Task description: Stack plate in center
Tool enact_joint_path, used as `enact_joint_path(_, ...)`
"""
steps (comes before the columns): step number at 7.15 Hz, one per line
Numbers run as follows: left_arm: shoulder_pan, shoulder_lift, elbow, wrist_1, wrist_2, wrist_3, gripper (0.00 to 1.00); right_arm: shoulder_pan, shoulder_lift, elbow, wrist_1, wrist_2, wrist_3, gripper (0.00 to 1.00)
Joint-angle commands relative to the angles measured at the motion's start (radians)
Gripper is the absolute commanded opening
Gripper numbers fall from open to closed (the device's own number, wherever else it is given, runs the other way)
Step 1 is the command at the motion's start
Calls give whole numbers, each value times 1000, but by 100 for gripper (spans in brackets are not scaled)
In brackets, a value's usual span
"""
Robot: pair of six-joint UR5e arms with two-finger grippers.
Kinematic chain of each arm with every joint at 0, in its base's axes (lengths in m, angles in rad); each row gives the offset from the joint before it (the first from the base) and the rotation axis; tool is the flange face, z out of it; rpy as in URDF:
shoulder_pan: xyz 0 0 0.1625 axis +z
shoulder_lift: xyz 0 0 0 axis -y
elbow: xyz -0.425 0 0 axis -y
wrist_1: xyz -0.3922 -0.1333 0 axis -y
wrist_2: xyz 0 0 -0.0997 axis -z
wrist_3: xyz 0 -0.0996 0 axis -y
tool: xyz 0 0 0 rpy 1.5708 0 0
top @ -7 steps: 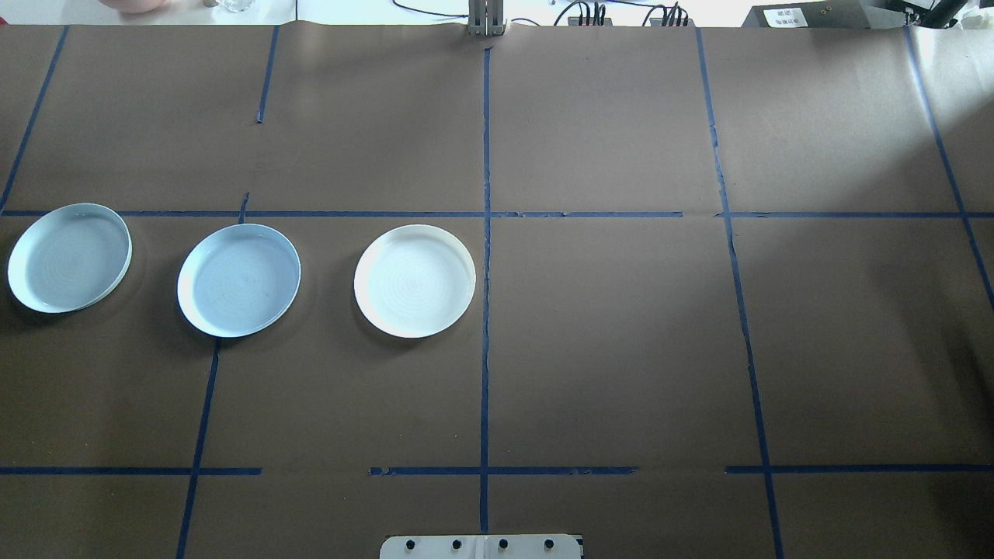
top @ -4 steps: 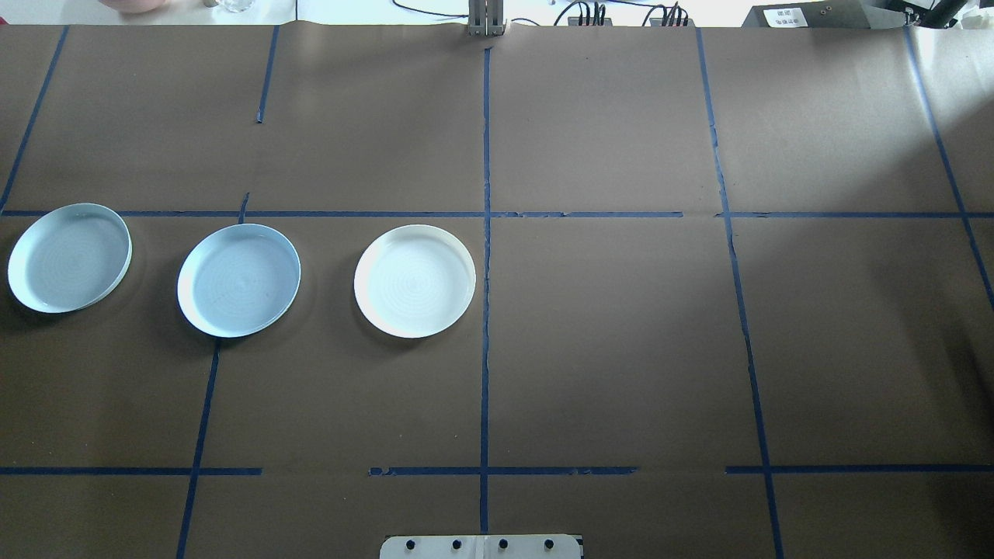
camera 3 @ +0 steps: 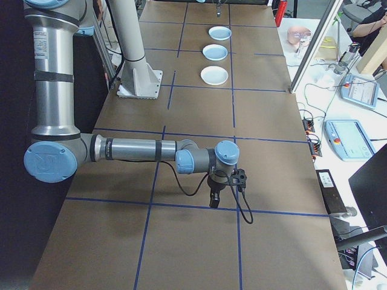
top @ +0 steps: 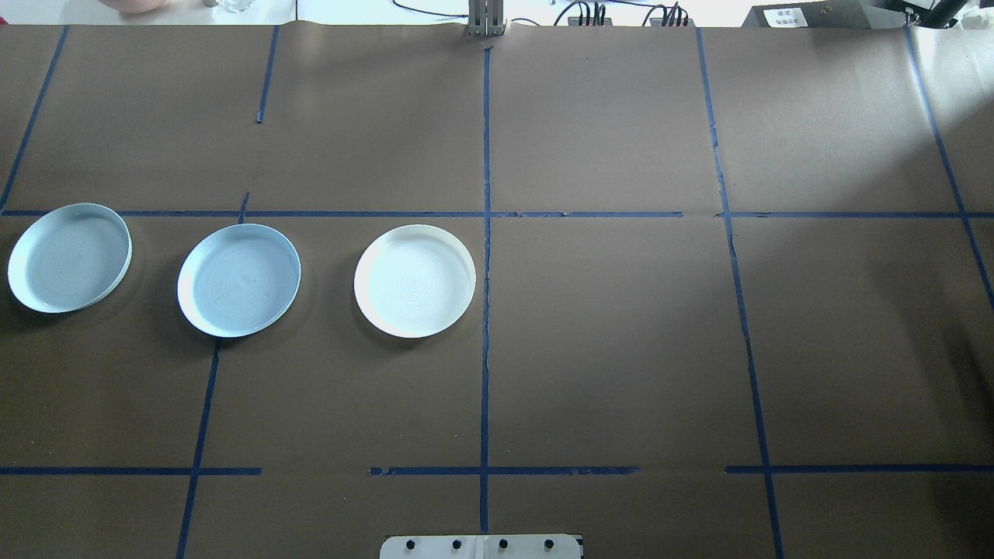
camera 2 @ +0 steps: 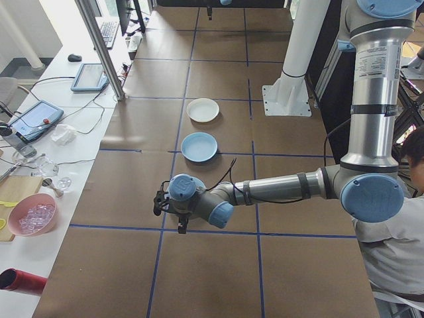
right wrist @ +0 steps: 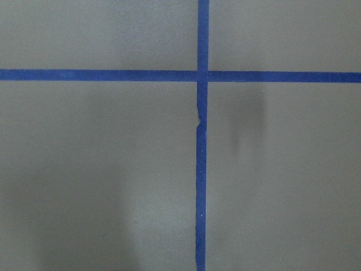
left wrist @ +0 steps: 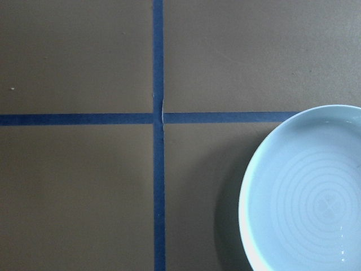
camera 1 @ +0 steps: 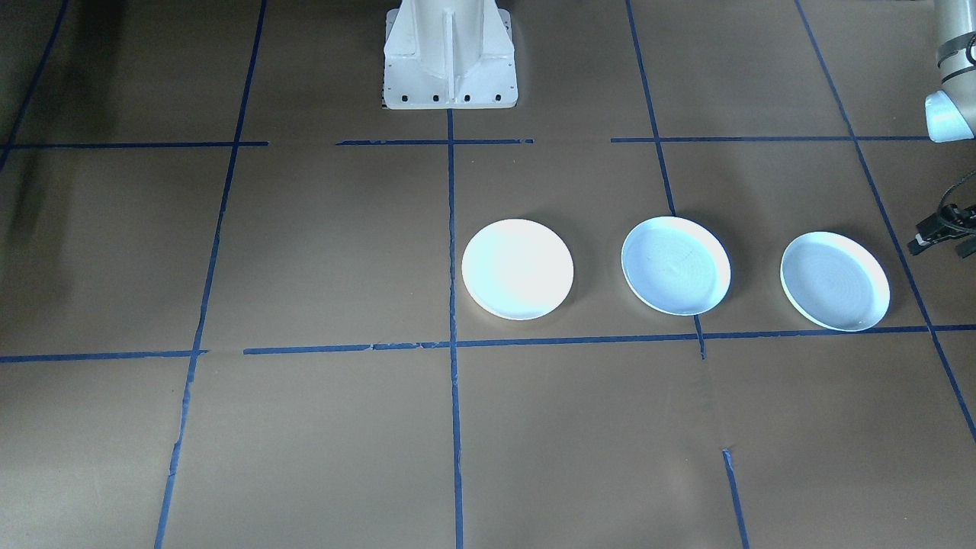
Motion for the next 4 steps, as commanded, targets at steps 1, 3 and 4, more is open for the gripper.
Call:
enact_joint_path(1, 29, -38, 85, -104, 48, -78, 90, 0, 0, 0, 0, 0, 0, 100)
enact_joint_path(3, 56, -81, 148, -129, 42, -110, 83, 0, 0, 1, 0, 0, 0, 100)
enact_joint_path(4, 62, -83, 151, -129, 40, -117, 83, 0, 0, 0, 0, 0, 0, 100)
